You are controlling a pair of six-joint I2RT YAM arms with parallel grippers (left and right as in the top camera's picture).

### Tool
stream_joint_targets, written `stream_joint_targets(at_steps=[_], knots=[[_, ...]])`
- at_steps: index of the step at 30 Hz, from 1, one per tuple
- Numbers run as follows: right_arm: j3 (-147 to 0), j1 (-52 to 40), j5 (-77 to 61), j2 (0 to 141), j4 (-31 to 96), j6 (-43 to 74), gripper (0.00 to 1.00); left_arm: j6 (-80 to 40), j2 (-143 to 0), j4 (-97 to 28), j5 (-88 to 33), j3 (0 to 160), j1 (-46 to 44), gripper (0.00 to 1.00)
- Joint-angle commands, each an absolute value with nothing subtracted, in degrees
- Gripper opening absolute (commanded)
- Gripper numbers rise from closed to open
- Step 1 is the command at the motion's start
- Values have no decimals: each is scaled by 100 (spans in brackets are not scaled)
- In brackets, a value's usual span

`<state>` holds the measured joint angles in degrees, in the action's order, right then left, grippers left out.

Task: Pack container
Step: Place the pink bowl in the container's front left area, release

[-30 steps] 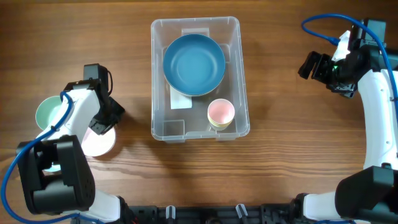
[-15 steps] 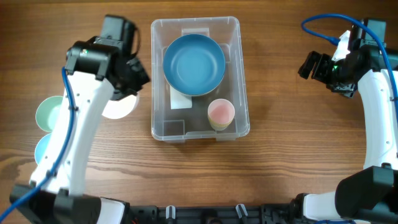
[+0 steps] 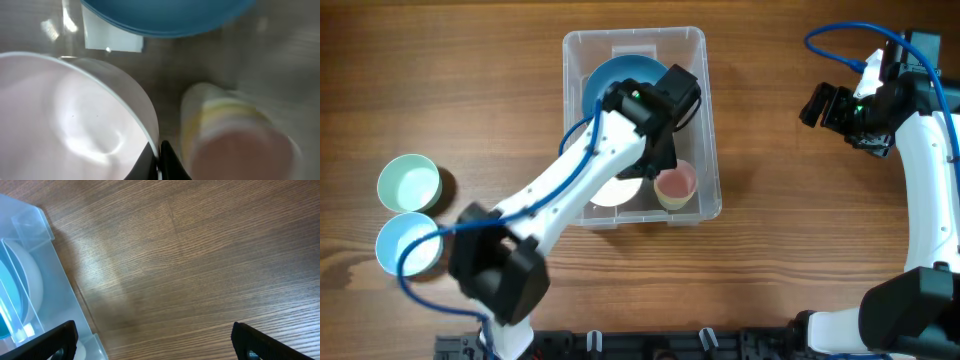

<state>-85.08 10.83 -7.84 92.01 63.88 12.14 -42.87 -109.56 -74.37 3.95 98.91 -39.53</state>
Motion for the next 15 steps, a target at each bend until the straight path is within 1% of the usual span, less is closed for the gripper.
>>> stream_joint_targets(at_steps=[1, 4, 5, 6, 7, 9, 11, 14, 15], knots=[[-8482, 1081, -735, 9253, 6392, 1157, 100, -4418, -11301, -7459, 475, 9922, -3728, 4], [-8482, 1079, -735, 9253, 6394, 1157, 99, -4394, -11445, -7452, 475, 9922, -3607, 4], [-8482, 1081, -735, 9253, 6394, 1157, 100, -4372, -11445, -7432, 475, 9922, -3597, 7], [-8482, 1081, -735, 9253, 6394, 1155, 100, -4372, -11445, -7432, 473, 9922, -3599, 15], [-8482, 1081, -735, 9253, 6394, 1157, 100, -4366, -11445, -7448, 451, 9922, -3599, 21], [-8482, 1079, -735, 9253, 6399, 1157, 99, -4244, -11441, -7474, 368, 9924, -3599, 22], [-8482, 1079, -735, 9253, 6399, 1155, 100, -4224, -11244, -7529, 484, 9929, -3583, 18], [-8482, 1081, -733, 9253, 6396, 1155, 99, -4069, -10337, -7548, 722, 10022, -3312, 21], [-8482, 1079, -733, 9253, 6396, 1155, 100, -4073, -9745, -7588, 1007, 10020, -2926, 32]])
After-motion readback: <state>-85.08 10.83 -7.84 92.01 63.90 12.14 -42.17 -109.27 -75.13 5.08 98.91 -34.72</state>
